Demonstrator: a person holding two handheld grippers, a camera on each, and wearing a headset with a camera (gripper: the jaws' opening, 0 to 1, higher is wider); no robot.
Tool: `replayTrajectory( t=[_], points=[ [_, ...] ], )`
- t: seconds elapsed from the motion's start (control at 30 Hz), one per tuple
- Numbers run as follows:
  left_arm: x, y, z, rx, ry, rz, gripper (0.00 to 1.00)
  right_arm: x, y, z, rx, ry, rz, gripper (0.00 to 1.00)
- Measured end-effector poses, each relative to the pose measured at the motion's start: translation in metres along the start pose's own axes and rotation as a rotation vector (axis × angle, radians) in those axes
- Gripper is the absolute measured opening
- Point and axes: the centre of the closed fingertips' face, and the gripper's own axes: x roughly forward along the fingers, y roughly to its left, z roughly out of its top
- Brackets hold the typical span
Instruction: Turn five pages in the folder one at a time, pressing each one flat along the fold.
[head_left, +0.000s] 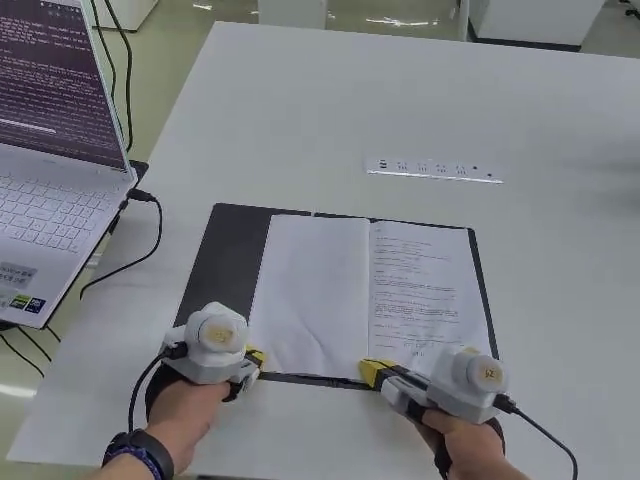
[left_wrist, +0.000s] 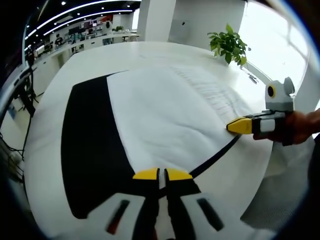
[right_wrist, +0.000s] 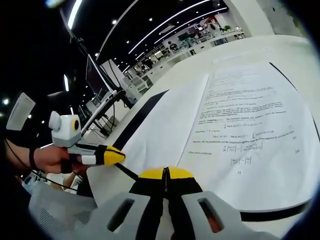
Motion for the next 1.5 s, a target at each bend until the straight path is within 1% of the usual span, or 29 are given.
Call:
replayTrajectory(
  t=[0.07, 0.13, 0.27, 0.33, 0.4, 0.5, 0.57, 0.73, 0.83, 0.87, 0.93, 1.07, 1.17, 1.2, 1.27, 1.37, 1.47, 1.5],
  points=[
    [-0.001, -0.004, -0.001, 0.023, 0.004, -0.018, 0.07, -0.001, 0.002, 0.000, -0.005, 0.017, 0.014, 0.00],
    [-0.001, -0.007, -0.001, 0.022, 0.013, -0.026, 0.10, -0.001, 0.004, 0.000, -0.010, 0.030, 0.027, 0.02],
    [-0.002, -0.012, -0.001, 0.023, 0.027, -0.040, 0.16, -0.004, 0.012, 0.003, -0.034, 0.047, 0.059, 0.13],
    [-0.005, -0.016, 0.000, 0.005, 0.020, -0.053, 0.20, -0.007, 0.014, 0.004, -0.048, 0.052, 0.066, 0.19],
    [-0.008, -0.017, 0.000, 0.012, 0.020, -0.050, 0.21, -0.010, 0.014, 0.004, -0.053, 0.060, 0.073, 0.23],
    [-0.013, -0.018, 0.002, 0.011, 0.014, -0.053, 0.24, -0.017, 0.013, 0.004, -0.061, 0.061, 0.074, 0.26],
    [-0.016, -0.017, 0.004, 0.012, 0.005, -0.048, 0.25, -0.021, 0.012, 0.005, -0.064, 0.056, 0.075, 0.28],
    [-0.028, -0.019, 0.014, 0.005, -0.026, -0.043, 0.29, -0.036, 0.009, 0.011, -0.100, 0.043, 0.064, 0.34],
    [-0.035, -0.022, 0.019, 0.021, -0.036, -0.044, 0.31, -0.046, 0.005, 0.017, -0.111, 0.025, 0.049, 0.35],
    [-0.038, -0.025, 0.022, 0.032, -0.046, -0.050, 0.31, -0.050, 0.002, 0.021, -0.113, 0.008, 0.037, 0.35],
    [-0.042, -0.027, 0.024, 0.048, -0.052, -0.050, 0.31, -0.057, -0.001, 0.024, -0.117, -0.009, 0.028, 0.36],
    [-0.050, -0.030, 0.033, 0.064, -0.073, -0.052, 0.33, -0.068, -0.007, 0.030, -0.144, -0.024, 0.012, 0.41],
    [-0.056, -0.031, 0.040, 0.072, -0.093, -0.052, 0.34, -0.078, -0.010, 0.036, -0.144, -0.046, -0.001, 0.43],
    [-0.059, -0.033, 0.042, 0.075, -0.100, -0.059, 0.35, -0.080, -0.011, 0.037, -0.148, -0.048, -0.005, 0.44],
    [-0.063, -0.032, 0.044, 0.074, -0.112, -0.055, 0.36, -0.085, -0.014, 0.038, -0.153, -0.051, -0.011, 0.45],
    [-0.069, -0.032, 0.045, 0.087, -0.123, -0.054, 0.38, -0.092, -0.016, 0.041, -0.164, -0.055, -0.020, 0.46],
    [-0.075, -0.030, 0.044, 0.093, -0.123, -0.054, 0.41, -0.100, -0.022, 0.042, -0.210, -0.047, -0.040, 0.48],
    [-0.077, -0.029, 0.042, 0.099, -0.120, -0.048, 0.43, -0.102, -0.023, 0.042, -0.212, -0.048, -0.042, 0.48]
  ],
)
